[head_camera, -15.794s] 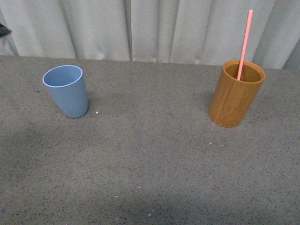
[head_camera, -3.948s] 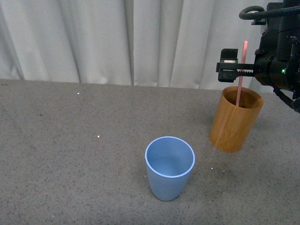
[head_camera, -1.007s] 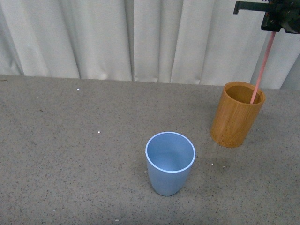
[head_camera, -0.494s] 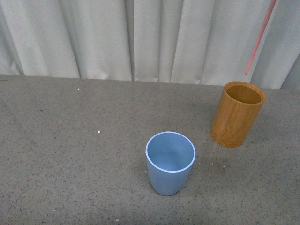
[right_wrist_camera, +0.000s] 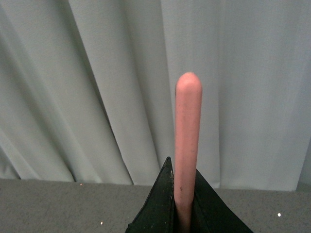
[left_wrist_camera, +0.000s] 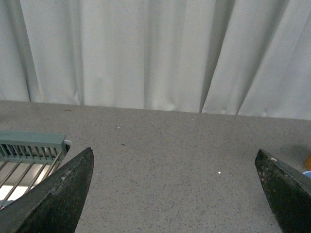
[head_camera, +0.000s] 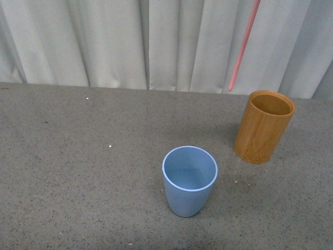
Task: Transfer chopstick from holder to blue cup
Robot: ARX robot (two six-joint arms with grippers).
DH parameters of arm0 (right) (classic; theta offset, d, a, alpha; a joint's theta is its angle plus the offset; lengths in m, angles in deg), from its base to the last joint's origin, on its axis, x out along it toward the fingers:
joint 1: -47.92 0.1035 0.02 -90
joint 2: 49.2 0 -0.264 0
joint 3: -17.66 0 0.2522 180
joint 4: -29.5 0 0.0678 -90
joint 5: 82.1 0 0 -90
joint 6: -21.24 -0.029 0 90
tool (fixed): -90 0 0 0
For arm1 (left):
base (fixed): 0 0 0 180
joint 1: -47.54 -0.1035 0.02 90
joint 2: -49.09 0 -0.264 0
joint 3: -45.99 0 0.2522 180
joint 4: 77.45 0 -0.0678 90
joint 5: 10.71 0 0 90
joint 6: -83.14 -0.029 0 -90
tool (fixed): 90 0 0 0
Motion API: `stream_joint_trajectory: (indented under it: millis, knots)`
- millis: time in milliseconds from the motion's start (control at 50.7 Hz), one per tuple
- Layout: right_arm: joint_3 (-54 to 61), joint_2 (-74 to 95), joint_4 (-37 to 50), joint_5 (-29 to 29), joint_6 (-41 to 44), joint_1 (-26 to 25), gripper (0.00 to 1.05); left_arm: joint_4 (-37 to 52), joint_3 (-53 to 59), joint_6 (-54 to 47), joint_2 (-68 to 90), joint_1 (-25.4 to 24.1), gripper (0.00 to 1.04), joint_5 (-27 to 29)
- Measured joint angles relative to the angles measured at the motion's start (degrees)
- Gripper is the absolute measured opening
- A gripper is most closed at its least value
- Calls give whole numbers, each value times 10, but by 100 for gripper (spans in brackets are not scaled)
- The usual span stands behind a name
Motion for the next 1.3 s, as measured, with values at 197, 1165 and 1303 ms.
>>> stream_joint_trajectory:
  millis: [197, 1165, 1303]
  knots:
    - [46, -16, 15, -2, -3, 28, 2, 0, 0, 0, 0, 0, 98, 0]
    - [136, -23, 52, -28, -33, 96, 2, 0, 0, 0, 0, 0, 98, 0]
    - [142, -13, 60, -30, -33, 96, 2, 0, 0, 0, 0, 0, 98, 0]
